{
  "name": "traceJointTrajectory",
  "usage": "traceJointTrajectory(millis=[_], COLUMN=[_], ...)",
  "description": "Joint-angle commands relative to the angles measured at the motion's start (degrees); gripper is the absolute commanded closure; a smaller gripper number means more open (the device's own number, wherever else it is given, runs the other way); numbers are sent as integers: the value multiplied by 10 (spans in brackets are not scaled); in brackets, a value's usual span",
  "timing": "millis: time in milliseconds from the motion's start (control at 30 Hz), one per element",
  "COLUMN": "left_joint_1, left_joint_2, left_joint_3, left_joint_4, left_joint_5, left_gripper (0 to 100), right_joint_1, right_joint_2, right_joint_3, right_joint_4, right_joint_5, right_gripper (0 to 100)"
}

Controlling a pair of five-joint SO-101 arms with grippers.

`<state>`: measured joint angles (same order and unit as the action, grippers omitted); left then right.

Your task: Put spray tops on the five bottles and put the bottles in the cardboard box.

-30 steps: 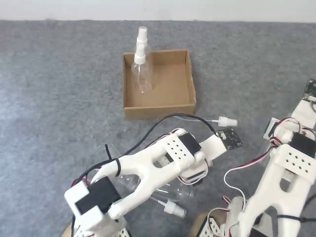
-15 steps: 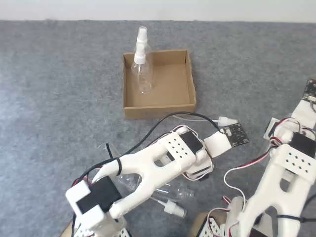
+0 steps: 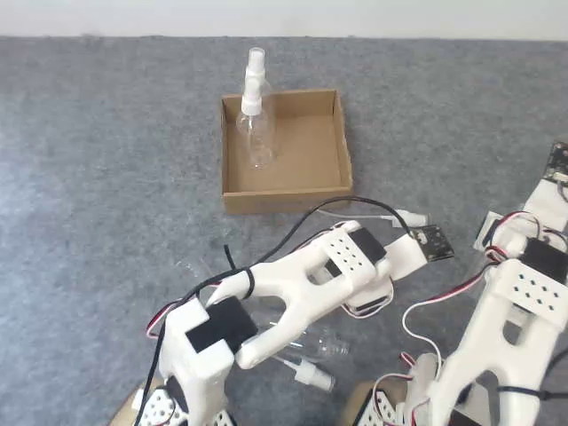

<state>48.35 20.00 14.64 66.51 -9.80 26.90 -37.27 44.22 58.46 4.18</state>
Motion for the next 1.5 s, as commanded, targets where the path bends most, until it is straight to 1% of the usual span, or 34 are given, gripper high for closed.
traceJointTrajectory(millis=[0, 100, 267, 433, 533, 633, 700, 1133, 1200, 1333, 1467], left_joint_1=[-3, -3, -3, -4, -4, -23, -42, -158, -176, -193, -199], left_joint_2=[-6, -7, -7, -7, -7, -8, -18, -263, -287, -331, -387], left_joint_3=[-29, -39, -64, -66, -66, -67, -68, -23, -23, -14, 35], left_joint_4=[19, 40, 93, 127, 135, 135, 134, 131, 131, 121, 80], left_joint_5=[0, 1, 27, 30, 48, 51, 50, 48, 50, 52, 52], left_gripper=[921, 946, 949, 949, 949, 951, 969, 981, 981, 981, 981], right_joint_1=[4, 4, 4, 4, 4, 4, 4, -18, -31, -80, -111], right_joint_2=[-19, -19, -19, -19, -19, -19, -18, -18, -18, -24, -24], right_joint_3=[-6, -6, -6, -6, -6, -6, -6, -5, -4, 13, 15], right_joint_4=[-10, -10, -10, -10, -10, -10, -9, -7, -7, -12, -12], right_joint_5=[-5, -5, -5, -5, -5, -5, -5, -6, -6, -3, -3], right_gripper=[964, 964, 964, 964, 964, 964, 964, 964, 964, 964, 964])
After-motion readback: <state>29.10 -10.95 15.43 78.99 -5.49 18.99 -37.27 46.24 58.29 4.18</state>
